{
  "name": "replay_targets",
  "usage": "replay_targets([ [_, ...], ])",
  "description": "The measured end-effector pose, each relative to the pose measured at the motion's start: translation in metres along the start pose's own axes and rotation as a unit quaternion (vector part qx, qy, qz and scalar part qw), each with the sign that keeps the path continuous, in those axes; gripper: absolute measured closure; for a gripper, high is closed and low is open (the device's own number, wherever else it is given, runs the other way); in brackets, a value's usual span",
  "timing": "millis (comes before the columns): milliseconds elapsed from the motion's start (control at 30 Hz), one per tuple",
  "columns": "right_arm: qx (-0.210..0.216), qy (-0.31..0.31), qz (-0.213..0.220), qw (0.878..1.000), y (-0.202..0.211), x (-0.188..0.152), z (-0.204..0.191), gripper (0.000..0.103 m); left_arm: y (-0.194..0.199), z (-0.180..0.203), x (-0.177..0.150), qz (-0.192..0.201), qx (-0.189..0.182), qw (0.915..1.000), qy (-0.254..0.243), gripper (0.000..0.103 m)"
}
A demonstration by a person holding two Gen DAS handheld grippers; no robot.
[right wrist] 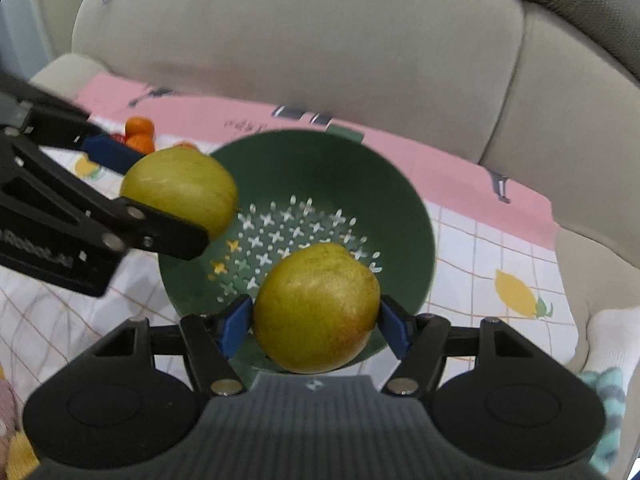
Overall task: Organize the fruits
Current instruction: 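Carry both pears over the green colander and open both tools to drop them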
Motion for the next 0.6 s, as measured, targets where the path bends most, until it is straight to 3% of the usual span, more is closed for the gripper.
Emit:
replay_targets([
  [267, 0.020, 0.045, -0.059, 0.997, -0.025, 0.007, 0.001, 0.038, -0.031, 0.004, 0.003, -0.042, 0.015, 0.9971, -0.063, 0.026],
  [600, 0.048, 0.063, -0.125, 0.989, -0.052, 0.006, 0.006, 0.038, -0.060, 0.006, 0.011, -0.091, 0.007, 0.9913, -0.095, 0.026],
])
Point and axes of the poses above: each gripper's, at about its wrist camera, not at the fingertips, and y roughly against the way its jaws point, z to its right, x to its top, the point moved 4 cm from there along -y, roughly the way its jaws point, and after that the axes turned 4 degrees about x, right-handed, at the moved point
